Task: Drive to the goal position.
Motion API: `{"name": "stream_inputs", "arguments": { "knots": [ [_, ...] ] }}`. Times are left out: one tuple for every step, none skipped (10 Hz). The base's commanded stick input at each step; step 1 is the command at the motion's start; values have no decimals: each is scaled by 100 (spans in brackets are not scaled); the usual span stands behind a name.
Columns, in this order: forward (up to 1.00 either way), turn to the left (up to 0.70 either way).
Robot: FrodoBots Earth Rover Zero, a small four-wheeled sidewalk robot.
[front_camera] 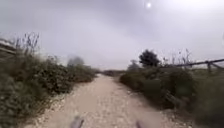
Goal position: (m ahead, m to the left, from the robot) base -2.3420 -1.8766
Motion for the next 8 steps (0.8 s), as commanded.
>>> {"name": "stream_inputs", "arguments": {
  "knots": [
    [85, -32],
    [85, -18],
    [85, -1],
    [85, 0],
    [85, 0],
    [85, 0],
    [85, 0],
    [85, 0]
  ]
}}
